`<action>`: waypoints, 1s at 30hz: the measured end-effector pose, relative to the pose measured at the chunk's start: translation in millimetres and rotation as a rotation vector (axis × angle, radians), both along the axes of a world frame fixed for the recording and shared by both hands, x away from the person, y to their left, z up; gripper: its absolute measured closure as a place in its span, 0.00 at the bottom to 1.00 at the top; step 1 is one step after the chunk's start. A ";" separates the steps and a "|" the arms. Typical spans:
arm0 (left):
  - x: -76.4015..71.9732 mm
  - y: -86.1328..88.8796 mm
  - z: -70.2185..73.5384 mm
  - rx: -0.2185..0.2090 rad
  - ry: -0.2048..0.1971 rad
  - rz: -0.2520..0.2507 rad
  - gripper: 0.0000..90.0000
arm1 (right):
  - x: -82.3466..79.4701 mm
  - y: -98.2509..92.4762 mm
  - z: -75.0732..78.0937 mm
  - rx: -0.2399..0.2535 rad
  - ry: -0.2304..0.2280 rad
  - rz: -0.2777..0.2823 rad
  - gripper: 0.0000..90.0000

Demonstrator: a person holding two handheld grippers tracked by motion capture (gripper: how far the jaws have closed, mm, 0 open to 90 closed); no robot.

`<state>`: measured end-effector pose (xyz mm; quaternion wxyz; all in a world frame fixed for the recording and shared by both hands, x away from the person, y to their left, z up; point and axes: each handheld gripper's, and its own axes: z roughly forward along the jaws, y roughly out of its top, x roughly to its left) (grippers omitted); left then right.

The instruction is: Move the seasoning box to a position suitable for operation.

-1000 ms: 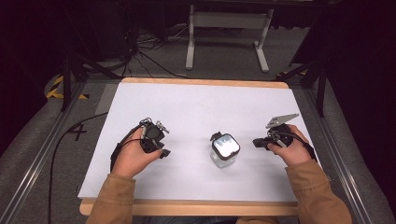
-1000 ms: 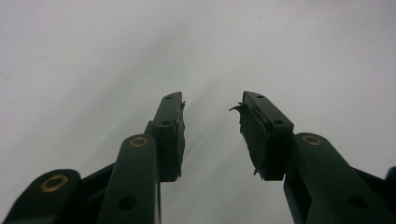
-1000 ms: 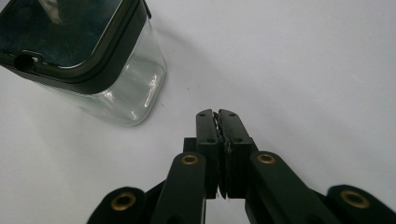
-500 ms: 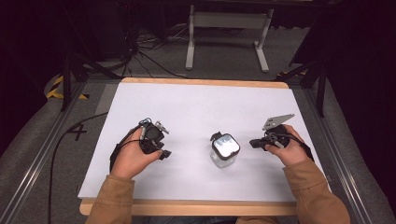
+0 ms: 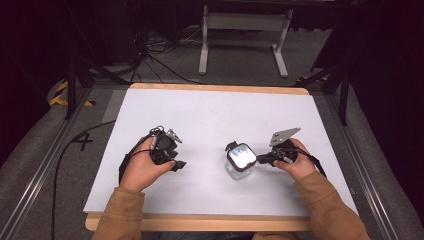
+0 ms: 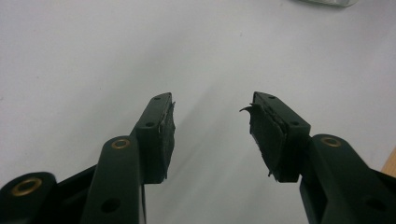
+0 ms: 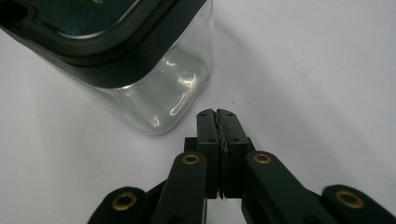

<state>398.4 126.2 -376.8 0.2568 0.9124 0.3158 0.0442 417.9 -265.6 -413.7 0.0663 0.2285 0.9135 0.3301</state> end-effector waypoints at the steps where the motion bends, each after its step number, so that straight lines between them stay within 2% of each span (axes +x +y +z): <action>1: 0.2 -0.2 -0.1 -0.001 -0.002 -0.004 0.56 | 0.0 1.3 -1.2 -0.006 -0.001 0.004 0.99; 10: 0.9 -2.8 -0.9 0.003 0.002 -0.008 0.56 | -3.0 11.1 -7.6 -0.007 0.016 0.049 0.99; 17: 2.4 -6.3 -1.5 0.001 0.004 -0.009 0.55 | -5.5 12.5 -9.4 -0.033 0.016 0.049 0.99; 18: 3.1 -6.7 -1.4 0.001 0.001 -0.014 0.55 | -6.8 13.0 -9.9 -0.039 0.031 0.047 0.99; 21: 4.2 -8.4 -1.4 0.001 -0.002 -0.019 0.55 | -7.8 13.6 -11.0 -0.054 0.026 0.048 0.99; 22: 4.8 -9.1 -0.5 0.013 0.001 -0.024 0.55 | -8.6 13.9 -11.4 -0.062 0.026 0.051 0.99; 26: 6.8 -12.9 -1.8 0.002 0.000 -0.033 0.54 | -12.3 15.7 -11.7 -0.087 0.017 0.056 0.99; 30: 8.6 -14.7 -0.5 0.011 0.002 -0.041 0.54 | -15.5 17.4 -11.2 -0.091 0.017 0.065 1.00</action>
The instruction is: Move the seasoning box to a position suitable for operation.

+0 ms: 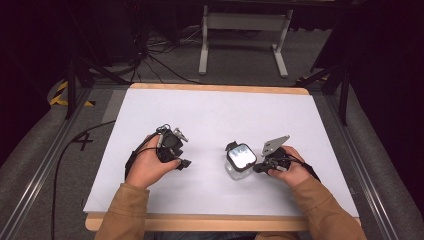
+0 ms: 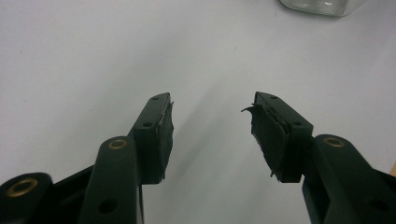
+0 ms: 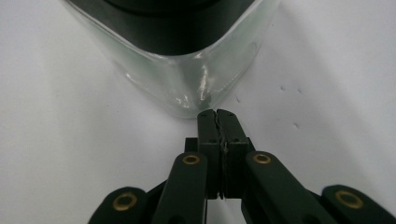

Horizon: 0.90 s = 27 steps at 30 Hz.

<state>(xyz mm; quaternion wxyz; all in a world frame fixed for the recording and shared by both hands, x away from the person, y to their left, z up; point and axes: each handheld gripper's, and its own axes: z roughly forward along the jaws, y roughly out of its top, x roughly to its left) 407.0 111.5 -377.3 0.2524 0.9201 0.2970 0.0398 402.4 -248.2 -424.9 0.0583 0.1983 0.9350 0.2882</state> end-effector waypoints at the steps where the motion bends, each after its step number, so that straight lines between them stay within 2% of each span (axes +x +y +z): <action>1: -0.1 -1.0 -0.3 -0.003 0.001 0.002 0.54 | -1.2 0.7 0.3 0.001 0.005 0.006 1.00; 14: 3.8 -7.9 -0.6 -0.003 -0.002 -0.021 0.54 | -13.2 14.0 0.7 -0.007 0.002 0.059 0.99; 24: 4.9 -11.1 -1.1 -0.004 0.000 -0.026 0.54 | -18.1 22.1 -0.6 0.007 0.012 0.091 0.99; 27: 5.2 -12.2 -1.2 -0.003 0.003 -0.029 0.54 | -18.3 21.2 -0.1 0.014 0.006 0.086 0.99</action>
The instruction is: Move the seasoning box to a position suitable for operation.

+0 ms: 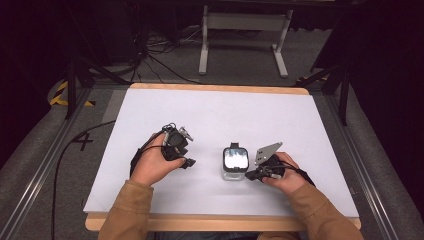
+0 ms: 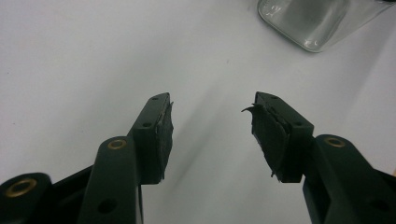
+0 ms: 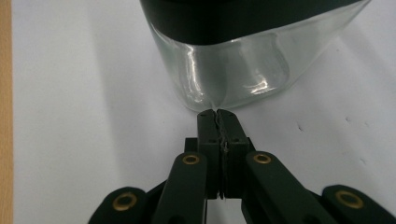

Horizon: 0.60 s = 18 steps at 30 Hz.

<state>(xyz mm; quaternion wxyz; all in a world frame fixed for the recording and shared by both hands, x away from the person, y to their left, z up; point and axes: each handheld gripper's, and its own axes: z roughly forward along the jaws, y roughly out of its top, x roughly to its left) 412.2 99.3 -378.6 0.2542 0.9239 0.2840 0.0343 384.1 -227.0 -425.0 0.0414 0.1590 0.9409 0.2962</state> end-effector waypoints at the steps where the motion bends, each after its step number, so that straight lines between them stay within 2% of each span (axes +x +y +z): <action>1: 0.4 -0.5 0.2 0.000 -0.005 -0.004 0.54 | 0.0 -0.9 0.9 0.010 0.005 0.000 0.99; 5: 0.6 -4.4 4.0 -0.031 -0.017 -0.009 0.56 | -0.2 -8.4 7.1 0.030 -0.013 -0.027 0.99; 11: 0.7 -16.9 19.3 -0.146 -0.070 -0.065 0.69 | -2.6 -30.9 18.9 0.089 -0.045 -0.114 0.99; 12: 0.6 -19.4 21.2 -0.183 -0.074 -0.059 0.72 | -3.9 -35.5 21.3 0.107 -0.046 -0.137 0.99; 14: 1.3 -23.0 24.3 -0.230 -0.090 -0.061 0.77 | -5.6 -43.1 24.5 0.130 -0.054 -0.162 0.99; 18: 3.7 -33.3 30.2 -0.281 -0.122 -0.060 0.83 | -8.5 -54.8 28.4 0.164 -0.063 -0.204 0.98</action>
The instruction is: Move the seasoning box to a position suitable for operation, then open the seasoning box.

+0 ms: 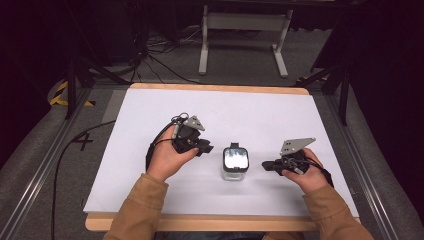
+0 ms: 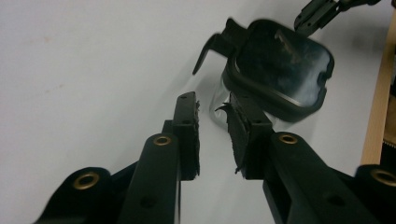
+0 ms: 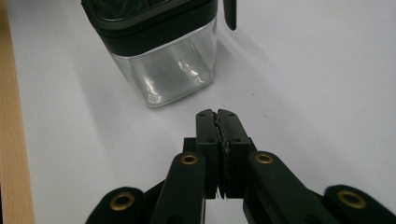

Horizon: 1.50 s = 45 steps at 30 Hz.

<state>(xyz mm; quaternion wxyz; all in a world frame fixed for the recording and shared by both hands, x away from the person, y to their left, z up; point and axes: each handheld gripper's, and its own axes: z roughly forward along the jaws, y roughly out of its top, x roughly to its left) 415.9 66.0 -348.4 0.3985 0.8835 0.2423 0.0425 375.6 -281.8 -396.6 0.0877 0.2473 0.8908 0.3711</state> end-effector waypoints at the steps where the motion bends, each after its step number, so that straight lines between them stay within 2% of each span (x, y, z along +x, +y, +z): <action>1: 1.7 -3.1 2.1 -0.012 -0.006 -0.002 0.84 | -1.0 -2.6 0.8 0.004 -0.004 -0.008 0.98; 3: 5.1 -8.8 4.4 -0.044 -0.006 -0.002 0.85 | -3.2 -7.2 1.5 0.012 -0.009 -0.022 0.98; 8: 13.5 -25.5 5.7 -0.045 -0.013 -0.033 0.85 | -7.1 -12.2 1.2 0.022 -0.003 -0.047 0.96; 11: 17.3 -35.2 2.9 -0.032 -0.023 -0.074 0.87 | -8.9 -15.0 -0.2 0.030 0.000 -0.062 0.95; 13: 20.3 -38.9 1.5 -0.038 -0.029 -0.087 0.90 | -10.4 -16.8 -1.1 0.033 -0.002 -0.068 0.94; 16: 23.2 -43.2 -1.3 -0.072 -0.009 -0.099 0.92 | -12.6 -19.1 -1.8 0.037 -0.001 -0.080 0.94; 19: 26.8 -48.2 -4.8 -0.060 0.002 -0.097 0.92 | -15.6 -22.5 -1.3 0.043 -0.004 -0.093 0.94; 24: 34.3 -58.6 -13.1 -0.102 0.012 -0.077 0.94 | -20.8 -27.8 -1.7 0.047 -0.008 -0.113 0.94; 26: 34.9 -60.0 -13.4 -0.090 0.021 -0.081 0.94 | -21.3 -28.3 -1.6 0.049 -0.006 -0.116 0.93; 27: 35.4 -61.9 -15.0 -0.100 0.023 -0.075 0.94 | -21.7 -29.1 -2.1 0.048 -0.006 -0.119 0.93; 31: 37.3 -62.7 -16.3 -0.082 0.026 -0.075 0.97 | -22.4 -29.3 -2.8 0.050 -0.004 -0.120 0.92; 32: 37.5 -62.9 -18.0 -0.094 0.031 -0.067 0.99 | -22.5 -28.3 -2.9 0.047 -0.007 -0.116 0.92; 37: 36.8 -62.2 -17.5 -0.093 0.044 -0.082 1.00 | -22.7 -25.1 -2.1 0.048 -0.011 -0.107 0.92; 45: 36.5 -62.9 -18.4 -0.101 0.043 -0.074 1.00 | -24.5 -16.5 1.6 0.056 -0.025 -0.091 0.92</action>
